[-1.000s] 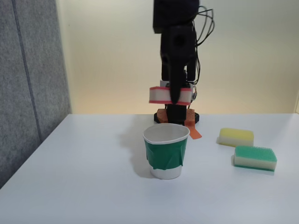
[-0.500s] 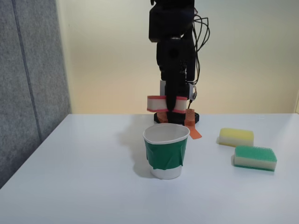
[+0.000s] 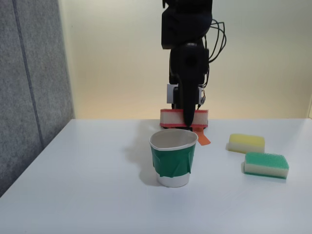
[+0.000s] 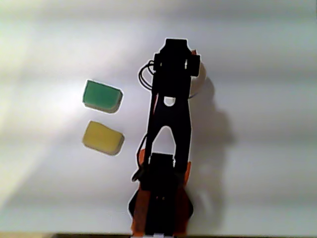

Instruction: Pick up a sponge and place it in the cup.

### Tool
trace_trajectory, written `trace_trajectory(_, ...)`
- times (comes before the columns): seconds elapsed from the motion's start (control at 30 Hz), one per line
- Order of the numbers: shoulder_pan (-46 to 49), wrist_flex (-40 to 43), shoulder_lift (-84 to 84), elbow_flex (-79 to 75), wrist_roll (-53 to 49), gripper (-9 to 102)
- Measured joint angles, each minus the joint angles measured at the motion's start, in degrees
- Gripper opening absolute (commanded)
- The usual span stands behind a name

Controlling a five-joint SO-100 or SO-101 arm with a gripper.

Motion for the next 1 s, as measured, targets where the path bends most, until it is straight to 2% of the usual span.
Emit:
trace_trajectory(0.2,0.44,-0.88,0.00,0.00,-0.09,40)
trace_trajectory(0.3,0.44,-1.85,0.18,0.00,-1.58,41)
trace_trajectory(0.43,1.67,-1.49,0.62,0.53,-0.97,22)
trace_trajectory(0.57,-0.62,0.18,6.33,7.21,4.22,0)
trace_trajectory(0.83,-4.31,2.29,27.25,26.28,17.14,0)
trace_trajectory(1.0,-4.92,0.26,39.64,38.23,19.95,0)
